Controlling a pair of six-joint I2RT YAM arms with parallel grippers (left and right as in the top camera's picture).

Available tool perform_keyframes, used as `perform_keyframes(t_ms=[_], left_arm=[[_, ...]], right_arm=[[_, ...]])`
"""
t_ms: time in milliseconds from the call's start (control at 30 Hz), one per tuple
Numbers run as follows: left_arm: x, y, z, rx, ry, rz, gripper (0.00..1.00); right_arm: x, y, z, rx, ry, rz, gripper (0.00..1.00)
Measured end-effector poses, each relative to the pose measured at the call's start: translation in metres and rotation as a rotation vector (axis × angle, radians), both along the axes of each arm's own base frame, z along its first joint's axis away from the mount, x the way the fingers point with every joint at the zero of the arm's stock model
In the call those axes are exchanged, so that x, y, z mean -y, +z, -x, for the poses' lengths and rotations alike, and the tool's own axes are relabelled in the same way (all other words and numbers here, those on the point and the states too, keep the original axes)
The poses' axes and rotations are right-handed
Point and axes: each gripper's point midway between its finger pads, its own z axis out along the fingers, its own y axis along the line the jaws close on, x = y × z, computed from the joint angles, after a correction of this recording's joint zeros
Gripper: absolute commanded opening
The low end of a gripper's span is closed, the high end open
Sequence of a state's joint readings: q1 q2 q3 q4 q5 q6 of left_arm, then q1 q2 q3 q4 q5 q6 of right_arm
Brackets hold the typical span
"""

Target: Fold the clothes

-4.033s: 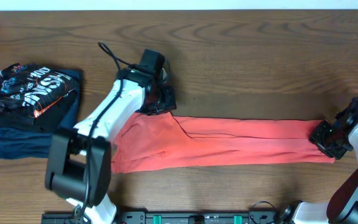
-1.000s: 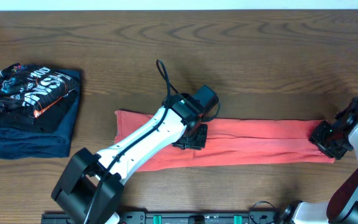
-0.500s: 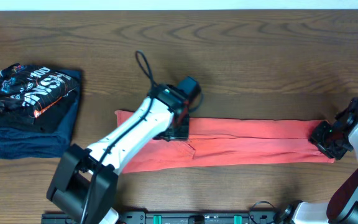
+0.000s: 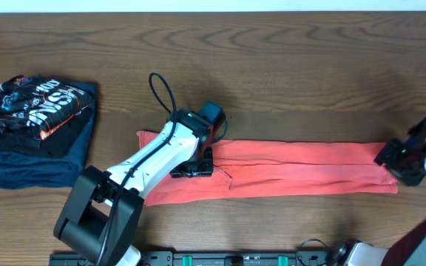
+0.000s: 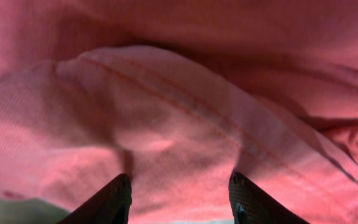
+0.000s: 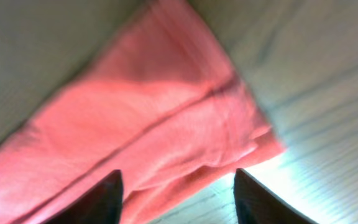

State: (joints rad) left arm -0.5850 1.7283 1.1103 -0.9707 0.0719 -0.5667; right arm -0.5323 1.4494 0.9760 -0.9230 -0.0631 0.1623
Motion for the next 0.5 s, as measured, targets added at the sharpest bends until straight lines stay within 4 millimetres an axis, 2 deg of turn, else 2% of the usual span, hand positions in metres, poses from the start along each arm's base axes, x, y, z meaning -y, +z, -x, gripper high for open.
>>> perform_keyframes(t_ms=[67, 167, 267, 333, 500], left_arm=[[0.004, -0.001, -0.006, 0.025, 0.004, 0.016, 0.52], [0.006, -0.001, -0.011, 0.039, 0.015, 0.033, 0.52], [0.0, 0.005, -0.018, 0.053, 0.056, 0.058, 0.52], [-0.009, 0.016, -0.026, 0.088, 0.097, 0.083, 0.53], [-0.044, 0.067, -0.048, 0.254, 0.209, 0.161, 0.55]], right_arm=[[0.006, 0.02, -0.01, 0.06, 0.06, 0.054, 0.62], [0.01, 0.028, -0.016, 0.088, 0.134, 0.093, 0.6], [0.01, 0.015, -0.015, 0.045, 0.217, 0.086, 0.57], [0.01, 0.002, -0.015, 0.008, 0.265, 0.072, 0.57], [0.019, -0.017, -0.011, -0.063, 0.338, 0.081, 0.57]])
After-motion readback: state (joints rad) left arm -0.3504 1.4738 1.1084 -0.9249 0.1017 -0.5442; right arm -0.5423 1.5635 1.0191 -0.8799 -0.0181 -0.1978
